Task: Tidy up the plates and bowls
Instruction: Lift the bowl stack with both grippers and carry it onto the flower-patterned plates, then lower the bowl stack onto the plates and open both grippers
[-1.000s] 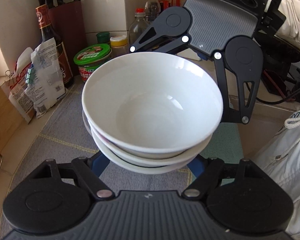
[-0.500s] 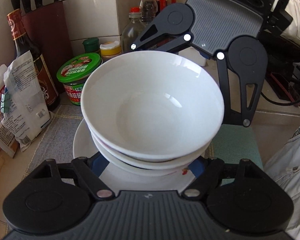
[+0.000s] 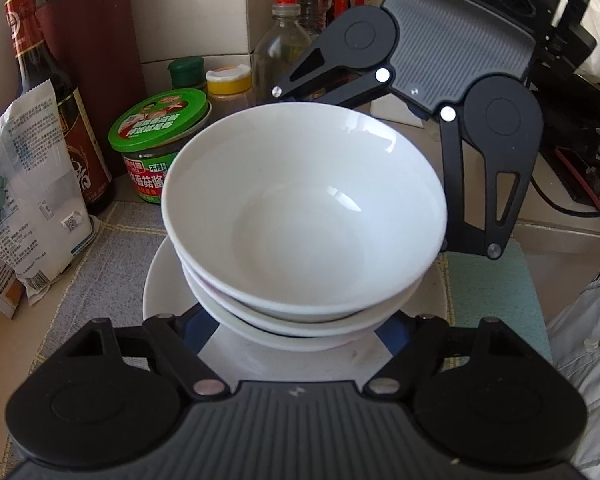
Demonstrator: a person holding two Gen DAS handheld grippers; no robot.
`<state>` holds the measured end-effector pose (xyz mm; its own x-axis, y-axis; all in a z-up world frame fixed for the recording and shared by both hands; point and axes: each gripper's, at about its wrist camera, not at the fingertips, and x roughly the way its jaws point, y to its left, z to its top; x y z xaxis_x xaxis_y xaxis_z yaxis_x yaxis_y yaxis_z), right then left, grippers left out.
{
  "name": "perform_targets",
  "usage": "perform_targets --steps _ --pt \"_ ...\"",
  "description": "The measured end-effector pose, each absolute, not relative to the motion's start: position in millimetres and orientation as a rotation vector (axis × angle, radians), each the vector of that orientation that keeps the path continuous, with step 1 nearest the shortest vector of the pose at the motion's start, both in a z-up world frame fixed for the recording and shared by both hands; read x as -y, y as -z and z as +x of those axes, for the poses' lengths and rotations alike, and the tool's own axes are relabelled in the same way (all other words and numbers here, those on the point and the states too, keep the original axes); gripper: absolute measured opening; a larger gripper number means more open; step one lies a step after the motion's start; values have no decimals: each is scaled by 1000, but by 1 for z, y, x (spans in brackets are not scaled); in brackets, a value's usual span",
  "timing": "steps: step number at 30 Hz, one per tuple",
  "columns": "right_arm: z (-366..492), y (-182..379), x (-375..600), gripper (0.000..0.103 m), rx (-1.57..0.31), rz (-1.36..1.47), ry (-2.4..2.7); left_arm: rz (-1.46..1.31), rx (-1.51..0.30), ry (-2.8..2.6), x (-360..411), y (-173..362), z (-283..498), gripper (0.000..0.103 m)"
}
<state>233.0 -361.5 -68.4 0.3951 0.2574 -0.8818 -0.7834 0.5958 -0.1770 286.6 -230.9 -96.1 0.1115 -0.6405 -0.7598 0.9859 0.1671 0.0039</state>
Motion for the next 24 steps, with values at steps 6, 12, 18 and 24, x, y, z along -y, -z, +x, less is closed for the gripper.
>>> perform_targets --steps 6,12,18,24 --pt "239 72 361 84 -955 -656 -727 598 -730 1299 232 101 289 82" --pt "241 74 361 84 -960 -652 -733 594 -742 1298 233 103 291 82" --pt "245 75 363 84 -974 -635 -735 579 -747 1299 233 104 293 82" --pt "246 76 364 84 -970 -628 -733 572 -741 1292 231 105 291 82"
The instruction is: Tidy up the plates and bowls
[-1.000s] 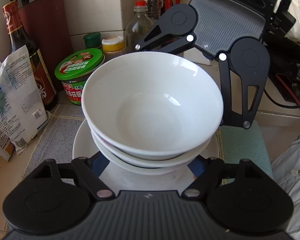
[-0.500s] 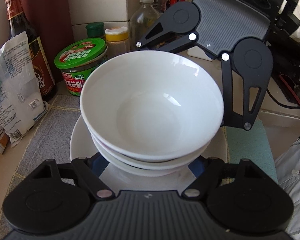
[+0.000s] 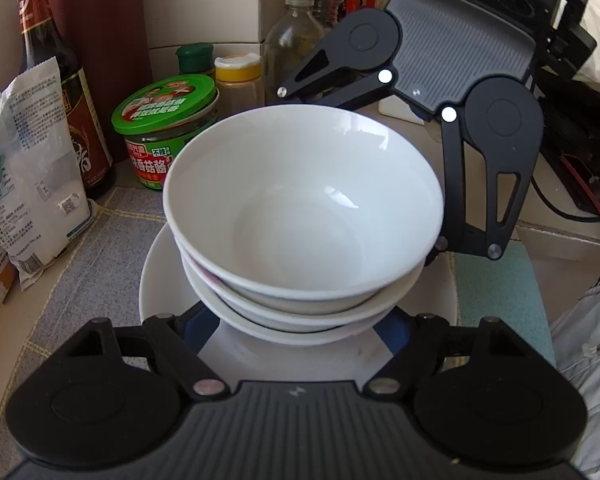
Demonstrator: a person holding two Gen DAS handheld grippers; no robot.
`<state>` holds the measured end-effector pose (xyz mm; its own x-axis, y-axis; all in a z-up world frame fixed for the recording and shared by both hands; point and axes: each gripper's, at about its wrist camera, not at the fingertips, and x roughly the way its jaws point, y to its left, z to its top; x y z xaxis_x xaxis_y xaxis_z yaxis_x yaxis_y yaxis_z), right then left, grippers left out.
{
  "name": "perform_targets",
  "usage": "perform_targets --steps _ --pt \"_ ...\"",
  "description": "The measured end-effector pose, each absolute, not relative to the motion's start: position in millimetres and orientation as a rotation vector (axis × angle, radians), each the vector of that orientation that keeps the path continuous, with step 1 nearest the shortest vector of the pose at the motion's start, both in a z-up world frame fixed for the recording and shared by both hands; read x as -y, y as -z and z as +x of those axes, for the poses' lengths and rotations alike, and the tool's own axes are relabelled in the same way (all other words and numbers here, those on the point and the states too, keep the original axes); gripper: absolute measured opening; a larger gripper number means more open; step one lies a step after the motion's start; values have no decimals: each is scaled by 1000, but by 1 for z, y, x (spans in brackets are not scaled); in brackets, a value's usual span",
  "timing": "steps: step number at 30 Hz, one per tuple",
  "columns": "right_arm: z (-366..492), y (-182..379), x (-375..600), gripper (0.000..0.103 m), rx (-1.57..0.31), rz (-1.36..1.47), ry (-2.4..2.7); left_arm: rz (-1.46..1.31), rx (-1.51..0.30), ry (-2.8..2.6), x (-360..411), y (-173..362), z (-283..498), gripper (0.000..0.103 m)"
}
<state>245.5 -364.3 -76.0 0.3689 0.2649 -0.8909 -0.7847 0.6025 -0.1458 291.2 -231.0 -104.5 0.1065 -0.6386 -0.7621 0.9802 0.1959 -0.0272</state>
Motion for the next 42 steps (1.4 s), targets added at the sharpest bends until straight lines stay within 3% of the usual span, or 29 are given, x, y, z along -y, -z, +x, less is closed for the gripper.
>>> perform_targets --steps 9,13,16,28,35,42 --pt "242 75 364 85 -948 -633 -724 584 -700 1245 229 104 282 85" --pt "235 73 365 94 -943 -650 -733 571 -649 1198 222 95 270 96" --pt "227 70 367 99 -936 -664 -719 550 -639 1140 211 87 260 96" --pt "167 18 337 103 -892 -473 -410 416 -418 844 147 48 196 102" --pt "147 3 297 103 -963 -231 13 287 -490 690 124 30 175 102" --pt "110 0 277 103 -889 -6 260 170 -650 513 104 16 163 102"
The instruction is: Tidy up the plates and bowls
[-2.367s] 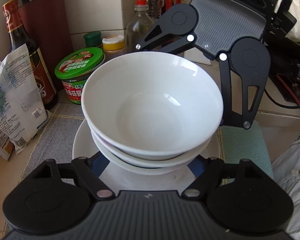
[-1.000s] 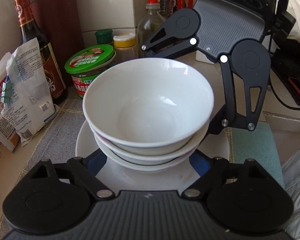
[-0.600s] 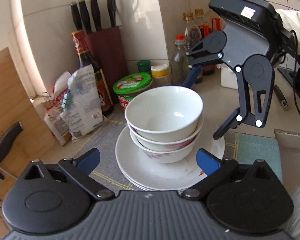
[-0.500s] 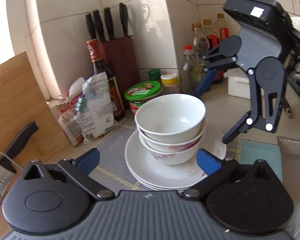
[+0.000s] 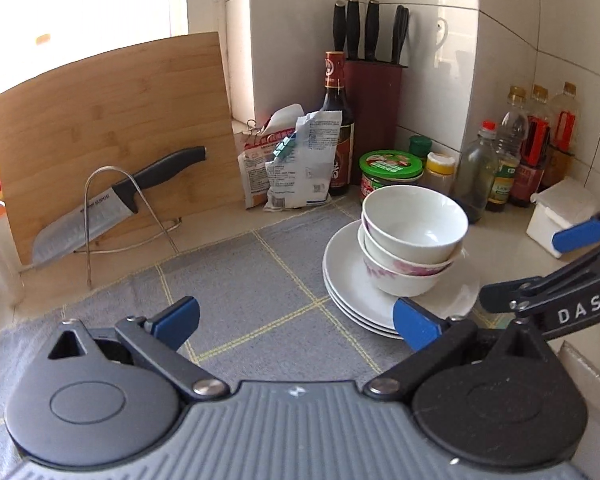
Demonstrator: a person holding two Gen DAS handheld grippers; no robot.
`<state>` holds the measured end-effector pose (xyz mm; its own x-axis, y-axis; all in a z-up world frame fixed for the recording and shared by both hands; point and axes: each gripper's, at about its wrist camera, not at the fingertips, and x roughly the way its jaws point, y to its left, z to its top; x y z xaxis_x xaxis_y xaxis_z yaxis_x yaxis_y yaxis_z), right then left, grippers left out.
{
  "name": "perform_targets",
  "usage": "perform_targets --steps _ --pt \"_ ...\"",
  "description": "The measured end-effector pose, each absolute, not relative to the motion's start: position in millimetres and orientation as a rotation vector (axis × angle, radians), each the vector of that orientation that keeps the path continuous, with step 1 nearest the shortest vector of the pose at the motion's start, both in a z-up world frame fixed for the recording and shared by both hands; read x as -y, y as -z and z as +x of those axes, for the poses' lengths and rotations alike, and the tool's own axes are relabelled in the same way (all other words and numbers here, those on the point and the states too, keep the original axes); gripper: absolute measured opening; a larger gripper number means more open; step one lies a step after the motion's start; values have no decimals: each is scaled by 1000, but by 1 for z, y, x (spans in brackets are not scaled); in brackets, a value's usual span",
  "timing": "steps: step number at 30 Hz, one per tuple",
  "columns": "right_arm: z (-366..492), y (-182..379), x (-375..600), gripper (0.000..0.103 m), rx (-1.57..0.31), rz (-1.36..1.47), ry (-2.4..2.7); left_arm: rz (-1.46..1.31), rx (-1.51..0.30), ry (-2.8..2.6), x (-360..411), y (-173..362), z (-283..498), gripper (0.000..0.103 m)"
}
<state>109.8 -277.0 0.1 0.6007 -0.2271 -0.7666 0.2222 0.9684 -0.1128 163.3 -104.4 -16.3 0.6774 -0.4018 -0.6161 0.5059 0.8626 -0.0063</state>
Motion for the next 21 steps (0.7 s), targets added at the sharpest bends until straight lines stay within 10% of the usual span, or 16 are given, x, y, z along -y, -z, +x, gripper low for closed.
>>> perform_targets --steps 21 --pt "75 -14 267 103 -793 134 380 176 -677 455 105 -11 142 102"
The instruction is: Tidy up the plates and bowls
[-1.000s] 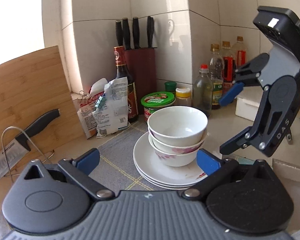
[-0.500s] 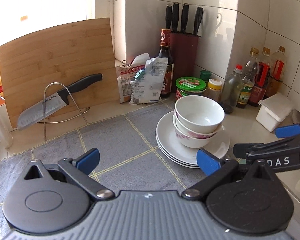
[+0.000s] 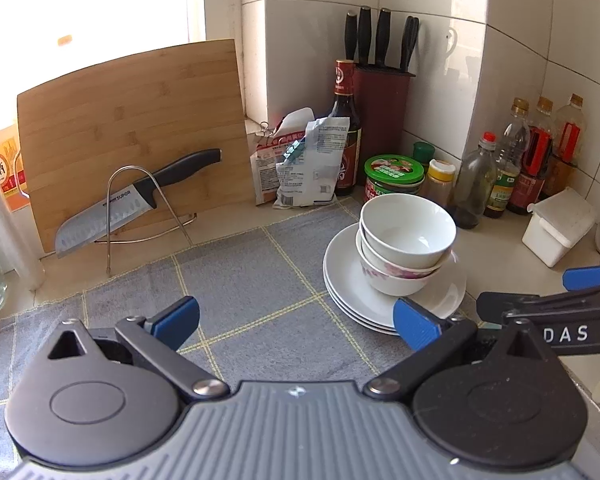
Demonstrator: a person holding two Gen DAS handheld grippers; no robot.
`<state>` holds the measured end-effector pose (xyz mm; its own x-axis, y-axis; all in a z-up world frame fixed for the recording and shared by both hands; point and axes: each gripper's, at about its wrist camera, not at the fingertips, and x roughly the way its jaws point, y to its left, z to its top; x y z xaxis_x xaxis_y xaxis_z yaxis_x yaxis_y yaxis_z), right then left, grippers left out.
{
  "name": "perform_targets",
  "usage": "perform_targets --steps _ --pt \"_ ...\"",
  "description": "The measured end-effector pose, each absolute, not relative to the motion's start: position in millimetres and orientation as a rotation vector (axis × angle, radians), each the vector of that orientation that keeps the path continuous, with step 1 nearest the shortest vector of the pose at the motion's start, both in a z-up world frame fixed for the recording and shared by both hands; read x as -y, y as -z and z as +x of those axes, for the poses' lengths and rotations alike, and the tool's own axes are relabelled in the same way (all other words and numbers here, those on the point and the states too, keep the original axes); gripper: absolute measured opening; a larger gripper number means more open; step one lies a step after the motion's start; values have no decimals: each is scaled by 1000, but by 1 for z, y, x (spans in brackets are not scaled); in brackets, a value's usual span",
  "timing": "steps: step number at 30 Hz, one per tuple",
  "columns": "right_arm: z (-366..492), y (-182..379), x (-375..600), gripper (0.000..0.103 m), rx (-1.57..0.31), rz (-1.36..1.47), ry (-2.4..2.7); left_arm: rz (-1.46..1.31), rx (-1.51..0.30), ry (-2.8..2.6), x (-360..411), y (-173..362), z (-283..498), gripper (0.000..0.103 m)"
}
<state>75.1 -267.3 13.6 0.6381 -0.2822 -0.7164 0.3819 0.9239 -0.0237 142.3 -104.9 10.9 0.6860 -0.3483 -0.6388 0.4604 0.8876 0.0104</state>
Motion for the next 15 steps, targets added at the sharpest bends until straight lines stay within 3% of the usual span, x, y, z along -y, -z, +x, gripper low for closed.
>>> perform_targets --steps 15 --pt "75 -14 272 103 -793 145 381 164 -675 453 107 -13 142 102"
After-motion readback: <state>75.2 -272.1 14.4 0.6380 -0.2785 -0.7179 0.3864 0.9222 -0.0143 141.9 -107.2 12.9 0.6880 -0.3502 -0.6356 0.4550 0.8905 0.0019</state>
